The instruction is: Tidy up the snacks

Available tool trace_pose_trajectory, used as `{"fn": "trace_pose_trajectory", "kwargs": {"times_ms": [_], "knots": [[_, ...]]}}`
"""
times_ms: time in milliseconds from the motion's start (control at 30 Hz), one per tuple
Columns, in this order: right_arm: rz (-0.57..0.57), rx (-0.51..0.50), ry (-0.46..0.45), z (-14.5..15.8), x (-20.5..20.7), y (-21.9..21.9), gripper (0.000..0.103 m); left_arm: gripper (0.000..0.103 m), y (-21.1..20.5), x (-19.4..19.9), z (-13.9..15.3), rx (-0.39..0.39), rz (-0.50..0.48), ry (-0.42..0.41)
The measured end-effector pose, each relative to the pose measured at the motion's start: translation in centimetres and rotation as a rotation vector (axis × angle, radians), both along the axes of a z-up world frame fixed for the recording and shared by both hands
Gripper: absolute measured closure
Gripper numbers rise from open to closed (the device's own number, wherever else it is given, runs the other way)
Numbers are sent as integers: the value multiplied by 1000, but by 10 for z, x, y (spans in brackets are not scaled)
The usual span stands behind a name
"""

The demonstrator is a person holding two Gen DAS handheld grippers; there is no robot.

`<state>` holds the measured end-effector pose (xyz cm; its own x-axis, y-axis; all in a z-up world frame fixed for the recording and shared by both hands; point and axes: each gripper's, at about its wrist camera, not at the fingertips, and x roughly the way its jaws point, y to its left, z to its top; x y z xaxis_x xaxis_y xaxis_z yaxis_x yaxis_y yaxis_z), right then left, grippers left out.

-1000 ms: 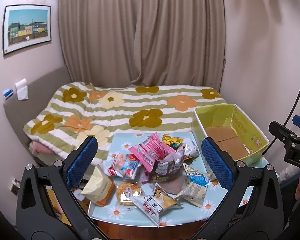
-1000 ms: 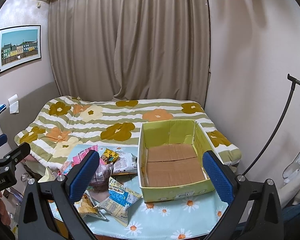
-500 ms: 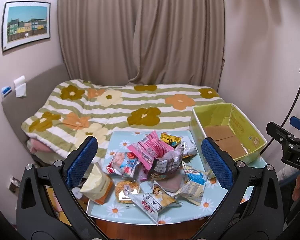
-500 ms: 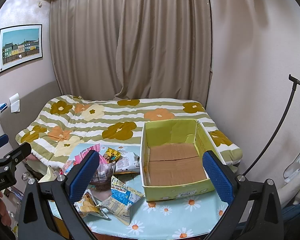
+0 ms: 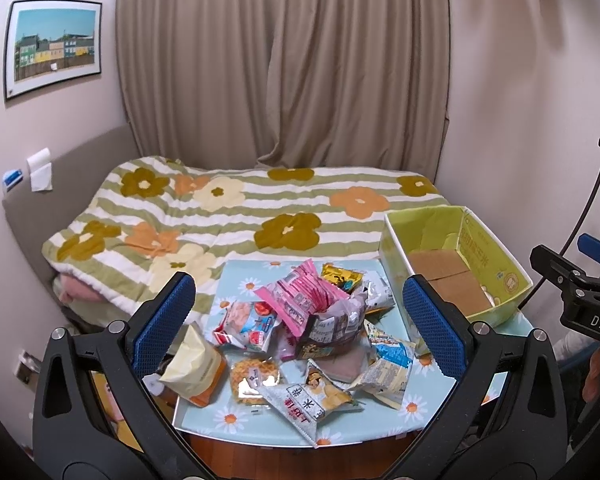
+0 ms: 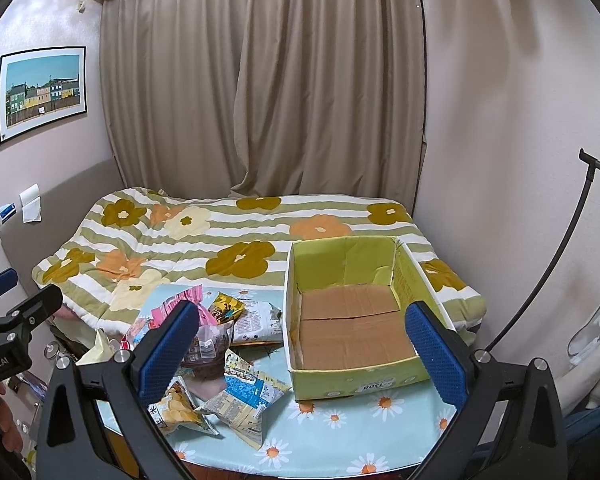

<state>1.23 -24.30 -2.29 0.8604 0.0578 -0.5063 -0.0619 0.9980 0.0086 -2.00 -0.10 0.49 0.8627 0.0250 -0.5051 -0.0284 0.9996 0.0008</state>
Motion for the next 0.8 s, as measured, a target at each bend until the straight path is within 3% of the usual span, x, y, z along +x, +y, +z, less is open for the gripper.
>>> {"fn": "trace_pose_trajectory", "kwargs": {"times_ms": [800], "knots": [[1,6,37,-1,-6,5,0,0,11,-4,-4,-16,29,26]]}}
